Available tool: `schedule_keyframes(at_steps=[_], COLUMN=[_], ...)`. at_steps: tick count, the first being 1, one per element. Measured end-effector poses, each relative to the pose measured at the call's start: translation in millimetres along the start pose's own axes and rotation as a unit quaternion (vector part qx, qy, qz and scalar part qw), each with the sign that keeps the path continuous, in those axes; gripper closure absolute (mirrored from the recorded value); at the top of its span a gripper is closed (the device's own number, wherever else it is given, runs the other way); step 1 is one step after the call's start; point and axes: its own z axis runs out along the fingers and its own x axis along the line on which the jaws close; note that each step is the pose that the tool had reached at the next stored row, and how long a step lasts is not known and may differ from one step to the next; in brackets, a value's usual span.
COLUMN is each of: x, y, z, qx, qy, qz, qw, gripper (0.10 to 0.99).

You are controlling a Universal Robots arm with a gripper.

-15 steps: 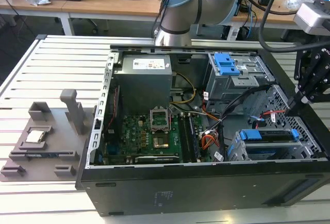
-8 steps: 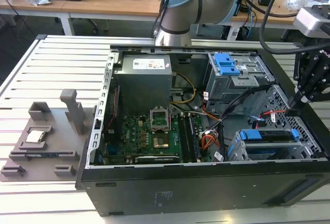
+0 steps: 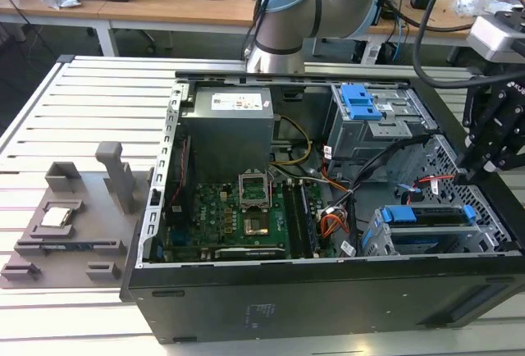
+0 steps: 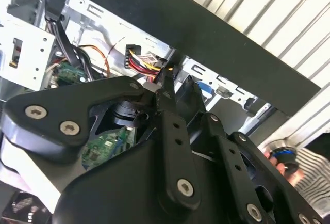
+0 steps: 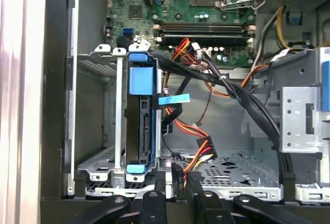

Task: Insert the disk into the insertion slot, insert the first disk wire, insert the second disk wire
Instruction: 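Insert the first disk wire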

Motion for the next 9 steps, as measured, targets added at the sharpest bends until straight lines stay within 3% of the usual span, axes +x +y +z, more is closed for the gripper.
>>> schedule_keyframes(at_steps=[5,8,9], x=[-3.0,-3.2,-3.2], y=[1.7,2.4,2.4], z=[7.5,10.2,10.2], qx=[0.0007,-0.0001,-0.0001], qy=[0.0024,0.0149,0.0150], qz=[-0.015,-0.014,-0.014], qw=[0.9999,0.9998,0.9998], gripper=[0.784,0.784,0.784])
